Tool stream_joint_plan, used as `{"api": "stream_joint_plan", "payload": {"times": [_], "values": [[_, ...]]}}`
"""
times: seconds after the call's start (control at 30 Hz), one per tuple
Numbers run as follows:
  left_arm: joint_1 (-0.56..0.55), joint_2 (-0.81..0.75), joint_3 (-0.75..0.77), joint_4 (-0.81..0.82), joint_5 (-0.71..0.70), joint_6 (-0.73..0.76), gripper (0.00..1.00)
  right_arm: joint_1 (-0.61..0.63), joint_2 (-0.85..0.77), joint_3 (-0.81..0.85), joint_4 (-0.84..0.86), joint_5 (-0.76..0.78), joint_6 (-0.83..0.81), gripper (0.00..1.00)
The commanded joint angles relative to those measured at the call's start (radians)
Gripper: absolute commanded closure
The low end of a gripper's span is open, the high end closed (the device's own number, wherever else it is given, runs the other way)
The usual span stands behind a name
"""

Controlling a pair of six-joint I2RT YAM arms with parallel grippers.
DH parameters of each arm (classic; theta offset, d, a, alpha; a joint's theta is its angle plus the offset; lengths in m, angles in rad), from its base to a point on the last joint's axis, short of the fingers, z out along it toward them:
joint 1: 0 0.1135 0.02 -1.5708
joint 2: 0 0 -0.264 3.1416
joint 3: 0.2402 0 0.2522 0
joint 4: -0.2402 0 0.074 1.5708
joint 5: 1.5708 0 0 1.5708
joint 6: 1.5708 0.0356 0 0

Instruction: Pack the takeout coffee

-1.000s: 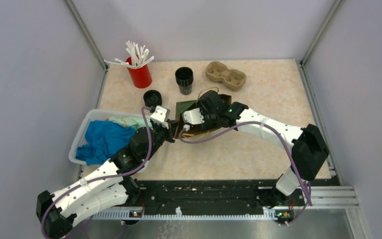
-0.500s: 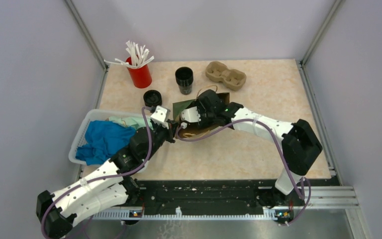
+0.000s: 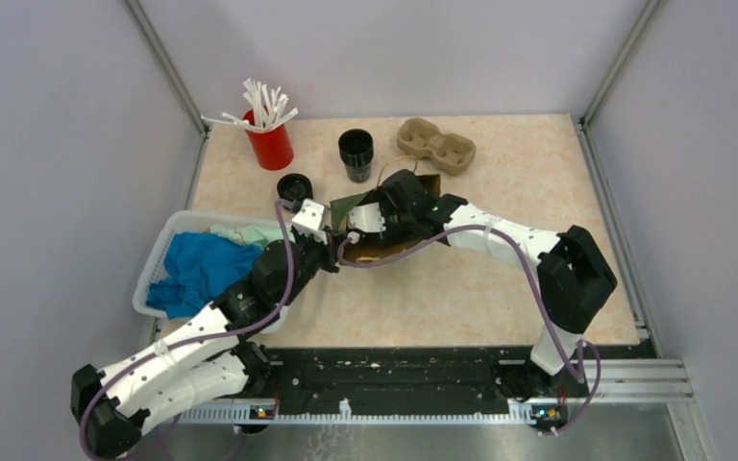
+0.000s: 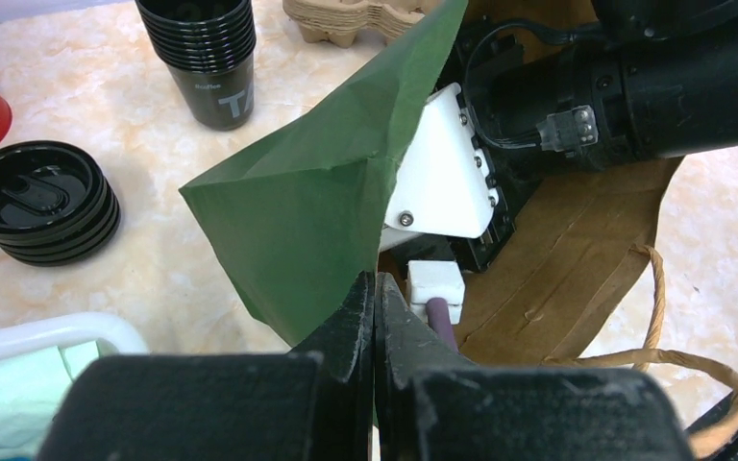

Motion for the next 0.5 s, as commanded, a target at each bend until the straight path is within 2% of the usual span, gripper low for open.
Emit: {"api": "stream_joint_plan", "payload": {"times": [0.0,0.23,0.47], "values": [[0.001,0.006,0.097,-0.067,-0.012,-0.048,1.00,-0.007,0.011,0.059,-0.121,-0.095,0.063,0.68],[0.001,0.044,0.205,-0.196,0.037,-0.134,1.00,0.031,-0.028,0.058,-0.279,-0.097,0.160,0.67],[0.001,0.080,0.319,-0.301,0.077,-0.239,1.00,0.062,-0.050,0.075,-0.448,-0.211,0.273,0.67]]}}
